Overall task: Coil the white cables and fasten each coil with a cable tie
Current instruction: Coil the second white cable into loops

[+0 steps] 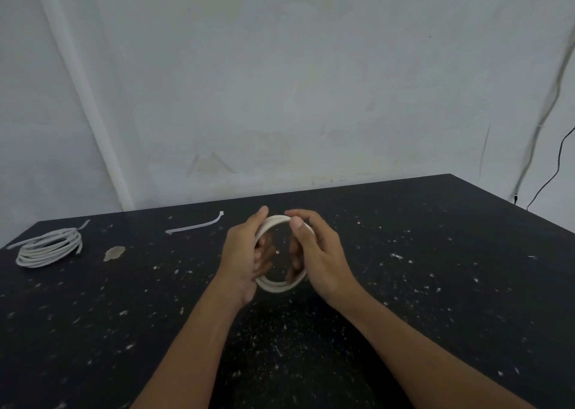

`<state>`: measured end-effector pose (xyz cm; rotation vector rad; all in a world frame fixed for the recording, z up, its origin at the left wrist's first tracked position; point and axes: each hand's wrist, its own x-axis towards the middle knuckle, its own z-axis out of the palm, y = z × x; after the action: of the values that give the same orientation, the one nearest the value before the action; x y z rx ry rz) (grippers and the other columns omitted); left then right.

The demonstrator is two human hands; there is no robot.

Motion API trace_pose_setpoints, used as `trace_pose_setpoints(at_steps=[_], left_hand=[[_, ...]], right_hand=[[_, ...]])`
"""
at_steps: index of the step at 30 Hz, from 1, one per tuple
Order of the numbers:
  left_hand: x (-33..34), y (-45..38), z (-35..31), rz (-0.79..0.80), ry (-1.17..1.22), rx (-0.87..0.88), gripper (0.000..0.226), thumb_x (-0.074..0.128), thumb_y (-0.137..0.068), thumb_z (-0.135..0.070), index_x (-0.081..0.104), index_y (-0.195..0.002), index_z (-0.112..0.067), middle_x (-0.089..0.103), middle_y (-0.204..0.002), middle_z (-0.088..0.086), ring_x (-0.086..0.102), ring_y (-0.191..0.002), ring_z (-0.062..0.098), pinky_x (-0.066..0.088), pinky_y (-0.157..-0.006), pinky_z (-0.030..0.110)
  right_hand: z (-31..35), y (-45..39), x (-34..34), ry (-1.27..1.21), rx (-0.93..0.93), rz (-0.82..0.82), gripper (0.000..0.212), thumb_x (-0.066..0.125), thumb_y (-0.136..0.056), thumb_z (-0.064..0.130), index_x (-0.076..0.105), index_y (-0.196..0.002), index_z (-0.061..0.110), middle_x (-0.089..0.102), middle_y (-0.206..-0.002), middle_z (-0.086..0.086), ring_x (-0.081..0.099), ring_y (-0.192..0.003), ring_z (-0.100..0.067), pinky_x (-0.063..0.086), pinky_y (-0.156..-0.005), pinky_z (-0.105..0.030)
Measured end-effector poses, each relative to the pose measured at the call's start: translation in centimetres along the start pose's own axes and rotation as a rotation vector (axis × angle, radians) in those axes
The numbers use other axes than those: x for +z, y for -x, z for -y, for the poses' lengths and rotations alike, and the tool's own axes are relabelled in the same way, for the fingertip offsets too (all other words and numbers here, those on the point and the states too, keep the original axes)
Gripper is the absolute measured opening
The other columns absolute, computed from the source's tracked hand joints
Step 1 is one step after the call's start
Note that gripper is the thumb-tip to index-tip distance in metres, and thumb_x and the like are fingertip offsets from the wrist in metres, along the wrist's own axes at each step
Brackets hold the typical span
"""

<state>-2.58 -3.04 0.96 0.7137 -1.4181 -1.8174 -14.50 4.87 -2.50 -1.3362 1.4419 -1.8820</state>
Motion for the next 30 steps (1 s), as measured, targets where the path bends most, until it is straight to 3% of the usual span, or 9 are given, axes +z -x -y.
trace_pose_setpoints(at_steps=[6,11,14,16,18,20,23,26,30], left_hand=[[1.0,-0.1,0.5,-0.36,-0.024,0.129,0.062,0.052,-0.103,-0.047,0.052,-0.047,-0.022,0.046,-0.046,-0.005,0.045,-0.039,0.01,0.036,-0.04,0.019],[0.5,-0.2,0.3,-0.18,-0.294,0.192,0.055,0.048,-0.104,-0.053,0.059,-0.064,-0.016,0.043,-0.049,-0.003,0.037,-0.043,0.014,0.031,-0.044,0.028],[0.2,0.0,0.4,-0.089,-0.432,0.342,0.046,0.042,-0.108,-0.045,0.067,-0.081,-0.017,0.056,-0.057,0.001,0.049,-0.043,0.018,0.042,-0.043,0.03],[0.2,0.1,0.8,-0.143,-0.495,0.479,0.04,0.04,-0.109,-0.042,0.072,-0.095,-0.022,0.069,-0.069,0.0,0.063,-0.048,0.018,0.052,-0.047,0.029],[0.6,0.3,1.1,-0.186,-0.548,0.564,0.042,0.042,-0.108,-0.043,0.072,-0.089,-0.021,0.069,-0.066,-0.001,0.066,-0.051,0.017,0.054,-0.051,0.029],[1.1,0.4,0.9,-0.159,-0.458,0.437,0.051,0.045,-0.106,-0.048,0.067,-0.073,-0.016,0.056,-0.052,-0.004,0.054,-0.044,0.015,0.047,-0.047,0.031],[1.5,0.8,0.2,-0.02,-0.136,0.05,0.061,0.047,-0.103,-0.057,0.056,-0.059,-0.016,0.035,-0.047,-0.003,0.03,-0.042,0.013,0.027,-0.043,0.026],[0.8,0.6,0.1,0.086,-0.142,-0.037,0.056,0.052,-0.102,-0.051,0.051,-0.056,-0.02,0.031,-0.048,-0.001,0.026,-0.042,0.013,0.024,-0.042,0.025],[0.2,0.3,-0.3,0.289,0.2,-0.211,0.044,0.054,-0.098,-0.044,0.055,-0.065,-0.016,0.03,-0.043,-0.006,0.022,-0.029,0.003,0.017,-0.029,0.017]], right_hand=[[0.1,0.2,1.0,0.015,0.033,-0.04,0.035,0.048,-0.111,0.035,0.071,-0.099,0.011,0.046,-0.053,0.011,0.039,-0.046,-0.007,0.036,-0.046,-0.028],[0.5,-0.2,0.7,-0.085,0.123,-0.193,0.044,0.054,-0.108,0.039,0.059,-0.07,0.019,0.04,-0.051,0.005,0.032,-0.042,-0.009,0.029,-0.046,-0.026],[0.7,-0.3,0.5,-0.066,0.076,-0.236,0.043,0.057,-0.106,0.035,0.054,-0.068,0.016,0.038,-0.053,0.002,0.031,-0.044,-0.01,0.03,-0.044,-0.025],[0.9,-0.2,0.4,-0.068,0.064,-0.247,0.042,0.057,-0.106,0.033,0.054,-0.07,0.012,0.037,-0.055,-0.001,0.031,-0.045,-0.011,0.031,-0.043,-0.023],[1.0,-0.1,0.3,-0.068,0.053,-0.255,0.041,0.058,-0.106,0.032,0.054,-0.071,0.011,0.037,-0.056,-0.001,0.031,-0.046,-0.011,0.031,-0.044,-0.022],[0.9,0.0,0.2,-0.068,0.048,-0.263,0.041,0.058,-0.106,0.031,0.053,-0.071,0.01,0.036,-0.057,-0.002,0.03,-0.047,-0.011,0.03,-0.044,-0.022],[0.7,0.1,0.1,-0.077,0.054,-0.273,0.042,0.058,-0.106,0.031,0.05,-0.07,0.011,0.031,-0.057,-0.005,0.025,-0.047,-0.013,0.026,-0.043,-0.026],[0.5,0.1,0.3,-0.092,0.049,-0.281,0.045,0.059,-0.106,0.028,0.047,-0.064,0.017,0.031,-0.055,-0.003,0.025,-0.047,-0.013,0.026,-0.044,-0.026],[0.5,0.1,0.7,-0.17,0.027,-0.32,0.045,0.059,-0.107,0.023,0.045,-0.065,0.014,0.029,-0.053,0.001,0.023,-0.045,-0.011,0.024,-0.043,-0.024]])
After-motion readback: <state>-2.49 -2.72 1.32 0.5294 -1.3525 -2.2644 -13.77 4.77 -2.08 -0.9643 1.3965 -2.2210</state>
